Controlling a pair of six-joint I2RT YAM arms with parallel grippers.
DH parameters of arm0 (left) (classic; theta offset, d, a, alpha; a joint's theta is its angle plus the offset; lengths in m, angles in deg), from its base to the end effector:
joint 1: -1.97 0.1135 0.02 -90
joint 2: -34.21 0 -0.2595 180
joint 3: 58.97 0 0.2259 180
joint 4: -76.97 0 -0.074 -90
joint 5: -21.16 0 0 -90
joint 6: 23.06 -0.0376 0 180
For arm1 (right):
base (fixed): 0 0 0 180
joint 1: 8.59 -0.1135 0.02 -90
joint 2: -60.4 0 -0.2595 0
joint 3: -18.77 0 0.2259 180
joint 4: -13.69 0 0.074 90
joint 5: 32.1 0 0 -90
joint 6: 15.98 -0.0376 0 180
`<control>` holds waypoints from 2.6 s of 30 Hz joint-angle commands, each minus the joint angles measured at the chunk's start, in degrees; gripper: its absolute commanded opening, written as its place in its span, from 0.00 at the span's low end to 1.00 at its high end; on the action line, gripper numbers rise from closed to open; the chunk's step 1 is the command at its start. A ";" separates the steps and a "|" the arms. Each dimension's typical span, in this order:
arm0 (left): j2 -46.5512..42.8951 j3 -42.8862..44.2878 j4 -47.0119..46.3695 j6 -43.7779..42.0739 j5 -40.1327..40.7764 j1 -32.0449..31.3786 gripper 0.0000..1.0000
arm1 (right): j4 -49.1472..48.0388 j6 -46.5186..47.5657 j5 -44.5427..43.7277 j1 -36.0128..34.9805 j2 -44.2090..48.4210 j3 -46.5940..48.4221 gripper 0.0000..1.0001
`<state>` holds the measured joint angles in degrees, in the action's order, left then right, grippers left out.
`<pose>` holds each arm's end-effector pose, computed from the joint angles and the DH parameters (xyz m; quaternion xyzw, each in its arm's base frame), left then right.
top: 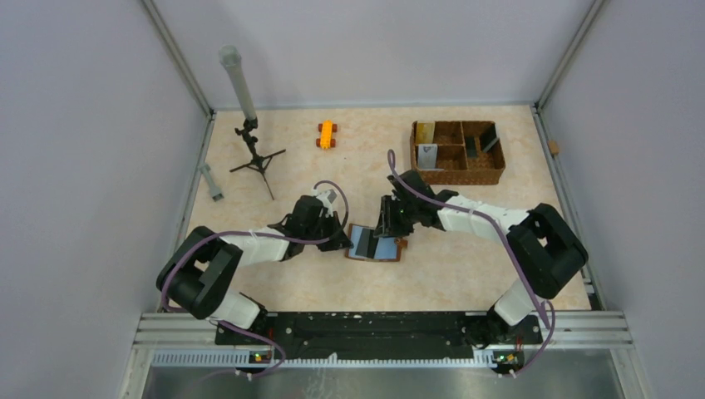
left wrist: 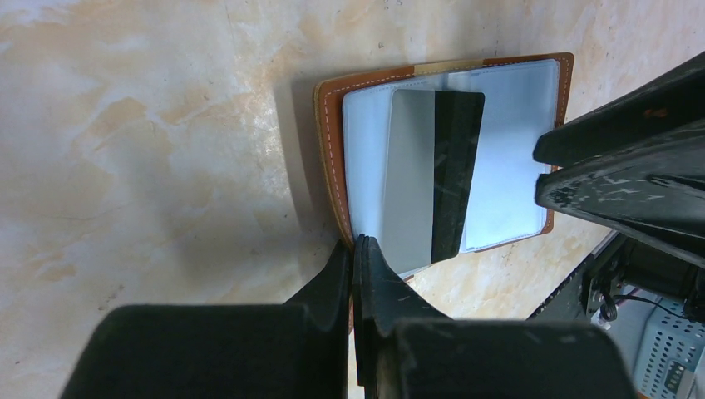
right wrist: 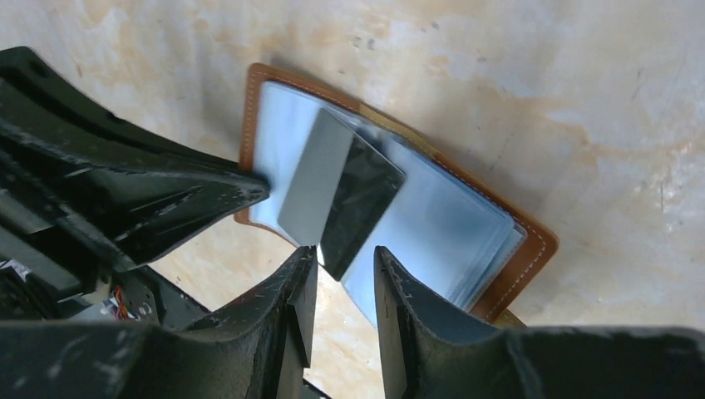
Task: Put the credit cards into the card holder
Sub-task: Insert the credit card into the card holder.
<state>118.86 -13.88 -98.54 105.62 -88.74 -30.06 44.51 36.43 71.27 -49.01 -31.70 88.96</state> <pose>0.2039 -0.1427 0.1520 0.0147 0.9092 -0.3522 0.2215 0.2274 0.2051 0.2005 -0.0604 0.9399 0.2855 0.1772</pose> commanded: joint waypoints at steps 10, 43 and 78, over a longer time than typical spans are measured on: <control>0.28 -1.26 -0.86 -2.09 -0.34 -0.32 0.13 | -7.32 -7.38 -0.55 -2.07 -5.71 -2.56 0.32; 2.01 0.01 -5.87 -3.97 -6.29 -0.29 0.35 | -14.82 -13.45 0.14 -5.64 -9.26 -0.25 0.21; -9.69 -0.07 4.99 -3.90 2.96 1.79 0.76 | 15.89 14.48 -32.10 9.13 15.68 9.01 0.71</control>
<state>113.35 -14.66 -96.10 104.00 -87.95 -28.64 50.67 41.00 48.45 -42.74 -17.10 92.19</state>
